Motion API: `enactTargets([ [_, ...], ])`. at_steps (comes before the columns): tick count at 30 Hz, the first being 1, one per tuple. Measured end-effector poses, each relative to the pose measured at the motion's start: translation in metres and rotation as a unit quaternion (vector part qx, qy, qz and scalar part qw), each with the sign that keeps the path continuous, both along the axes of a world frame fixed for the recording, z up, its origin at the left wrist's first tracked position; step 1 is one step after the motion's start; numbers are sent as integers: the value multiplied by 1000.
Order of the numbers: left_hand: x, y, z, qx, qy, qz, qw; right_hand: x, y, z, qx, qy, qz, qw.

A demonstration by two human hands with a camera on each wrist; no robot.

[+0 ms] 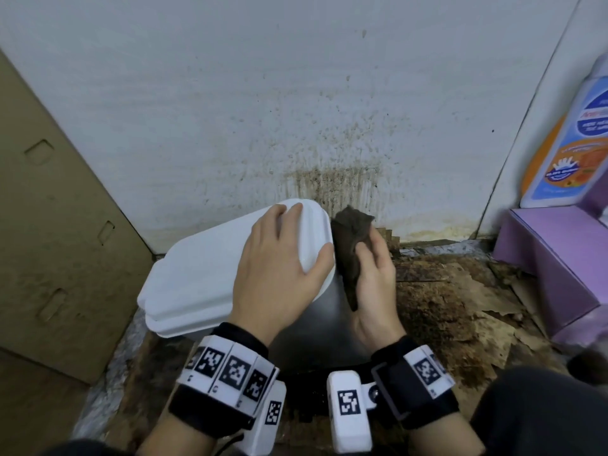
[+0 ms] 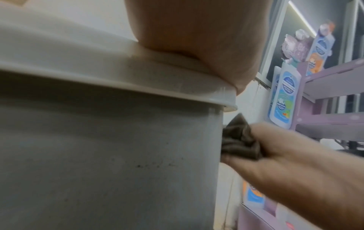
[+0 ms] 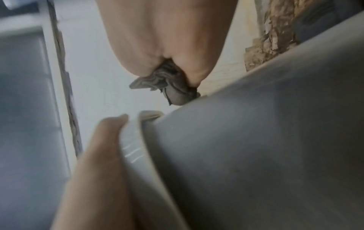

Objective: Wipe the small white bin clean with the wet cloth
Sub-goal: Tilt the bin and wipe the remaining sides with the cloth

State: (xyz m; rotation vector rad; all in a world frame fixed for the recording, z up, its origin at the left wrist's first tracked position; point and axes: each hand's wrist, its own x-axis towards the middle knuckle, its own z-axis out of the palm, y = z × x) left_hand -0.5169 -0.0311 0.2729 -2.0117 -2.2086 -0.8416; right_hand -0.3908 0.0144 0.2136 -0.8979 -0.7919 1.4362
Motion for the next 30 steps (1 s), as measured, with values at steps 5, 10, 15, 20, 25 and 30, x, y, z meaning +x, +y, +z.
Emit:
enactTargets([
  [5,32,8,-5,2,25,-19,999,25,3,24,27,13,24,999],
  [10,55,13,-8,-21,-39,-81,996,50,4,20,96,-163,31,982],
  [15,58,8,-5,21,-308,-164,937,77,10,8,97,-239,0,966],
  [20,-7,-6,-6,9,-186,-68,980,99,19,-1,85,-275,-37,957],
  [25,-62,-27,-13,-103,-58,77,990,101,17,-2,86,-305,-44,947],
  [30,-70,-43,-25,-160,-121,56,978,100,13,-1,91,-323,-75,939],
])
